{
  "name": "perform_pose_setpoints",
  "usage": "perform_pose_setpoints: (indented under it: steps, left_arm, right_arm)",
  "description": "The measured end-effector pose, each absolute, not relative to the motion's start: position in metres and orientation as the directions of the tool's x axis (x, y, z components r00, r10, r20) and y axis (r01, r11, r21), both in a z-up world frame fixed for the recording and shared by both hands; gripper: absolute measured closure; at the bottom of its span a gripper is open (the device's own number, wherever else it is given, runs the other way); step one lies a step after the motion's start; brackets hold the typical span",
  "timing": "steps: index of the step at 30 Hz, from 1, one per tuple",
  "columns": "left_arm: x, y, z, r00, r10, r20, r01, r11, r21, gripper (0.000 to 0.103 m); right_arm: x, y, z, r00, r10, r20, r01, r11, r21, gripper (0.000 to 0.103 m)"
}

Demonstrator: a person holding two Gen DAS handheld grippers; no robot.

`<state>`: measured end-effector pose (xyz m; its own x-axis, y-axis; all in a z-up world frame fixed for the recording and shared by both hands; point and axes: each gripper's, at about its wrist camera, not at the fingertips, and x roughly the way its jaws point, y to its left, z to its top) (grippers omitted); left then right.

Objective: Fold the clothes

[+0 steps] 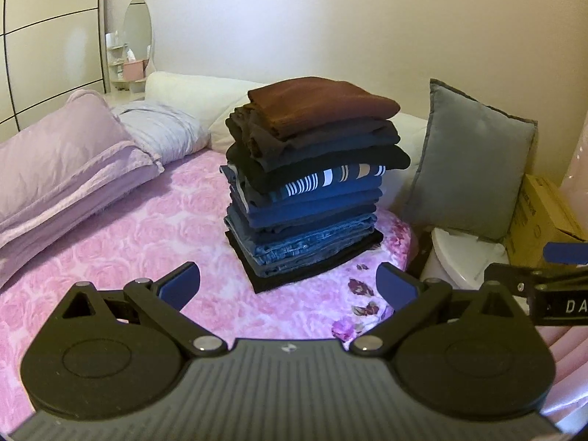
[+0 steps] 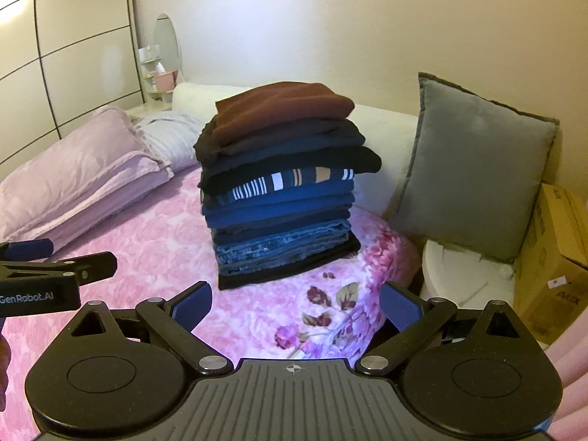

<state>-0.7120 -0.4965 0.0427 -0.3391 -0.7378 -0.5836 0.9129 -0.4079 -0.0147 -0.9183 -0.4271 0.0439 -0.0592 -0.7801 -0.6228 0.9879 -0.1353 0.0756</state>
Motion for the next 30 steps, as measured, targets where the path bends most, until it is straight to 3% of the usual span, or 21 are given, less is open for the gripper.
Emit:
perform_pose_setpoints:
  steps: [30]
  left_arm:
    - [-0.738,-0.485,0.035,-0.297,-0.742,-0.601,0.936,-0.351,-0.029,0.002]
  right_arm:
    - [-0.943,-0.431,0.043,-0.023,-0.777,-0.629,0.996,-0.069,0.049,0.003]
